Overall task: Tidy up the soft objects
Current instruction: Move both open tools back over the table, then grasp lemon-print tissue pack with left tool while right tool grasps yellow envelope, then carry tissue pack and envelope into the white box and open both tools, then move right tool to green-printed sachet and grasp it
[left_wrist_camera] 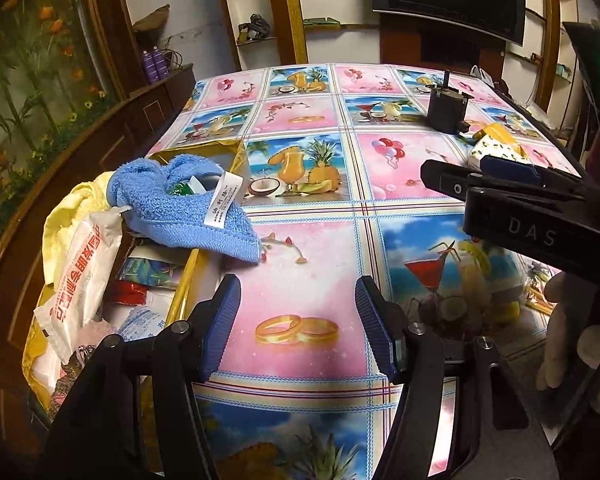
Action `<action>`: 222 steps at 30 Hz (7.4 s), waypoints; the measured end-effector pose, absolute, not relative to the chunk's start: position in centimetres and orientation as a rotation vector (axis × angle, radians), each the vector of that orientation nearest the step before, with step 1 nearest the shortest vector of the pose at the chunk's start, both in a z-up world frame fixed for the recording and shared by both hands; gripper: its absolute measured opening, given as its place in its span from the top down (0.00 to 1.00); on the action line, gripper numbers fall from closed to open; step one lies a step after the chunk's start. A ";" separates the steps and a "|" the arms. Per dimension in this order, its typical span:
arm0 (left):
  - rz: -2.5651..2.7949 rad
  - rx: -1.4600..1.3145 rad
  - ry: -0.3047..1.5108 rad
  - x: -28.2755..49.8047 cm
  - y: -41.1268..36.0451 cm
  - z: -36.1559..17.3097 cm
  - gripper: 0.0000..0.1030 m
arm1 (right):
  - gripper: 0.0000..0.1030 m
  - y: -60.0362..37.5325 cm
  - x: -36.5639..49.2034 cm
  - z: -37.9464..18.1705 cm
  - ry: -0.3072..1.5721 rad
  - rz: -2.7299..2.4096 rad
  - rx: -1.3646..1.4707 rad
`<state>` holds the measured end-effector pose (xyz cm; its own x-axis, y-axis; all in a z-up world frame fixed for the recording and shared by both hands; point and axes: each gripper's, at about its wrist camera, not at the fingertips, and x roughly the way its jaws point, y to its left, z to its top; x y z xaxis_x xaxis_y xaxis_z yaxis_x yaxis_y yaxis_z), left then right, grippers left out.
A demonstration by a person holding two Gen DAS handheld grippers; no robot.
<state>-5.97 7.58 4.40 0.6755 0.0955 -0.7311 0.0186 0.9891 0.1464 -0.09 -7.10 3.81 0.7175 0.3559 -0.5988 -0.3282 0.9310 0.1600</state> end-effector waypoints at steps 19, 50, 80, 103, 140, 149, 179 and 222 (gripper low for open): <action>0.021 0.140 0.888 -5.5 7.3 3.0 0.42 | 0.28 -7.0 0.0 3.5 0.689 0.372 0.042; -0.094 0.065 0.997 -4.4 7.8 0.9 0.20 | 0.27 -21.5 3.2 4.8 0.674 0.063 0.474; -0.146 0.050 0.994 -4.4 7.8 0.8 0.16 | 0.51 -10.8 3.9 3.6 1.010 0.427 0.132; -0.311 -0.166 0.979 -4.8 9.4 1.8 0.16 | 0.54 -9.4 3.2 1.5 1.013 0.401 0.117; -0.223 -0.398 0.766 -9.8 18.4 8.8 0.49 | 0.56 -11.8 -0.4 3.9 0.836 0.502 0.335; -0.080 -0.496 0.703 -12.1 26.4 7.9 0.49 | 0.56 -1.8 -1.9 6.1 0.892 0.671 0.241; 0.120 -0.334 0.713 -13.5 26.8 7.3 0.36 | 0.49 9.8 -2.0 7.3 0.872 0.786 0.142; 0.017 0.091 0.792 -12.3 10.6 8.0 0.36 | 0.44 -14.4 -3.3 4.0 0.836 0.470 0.445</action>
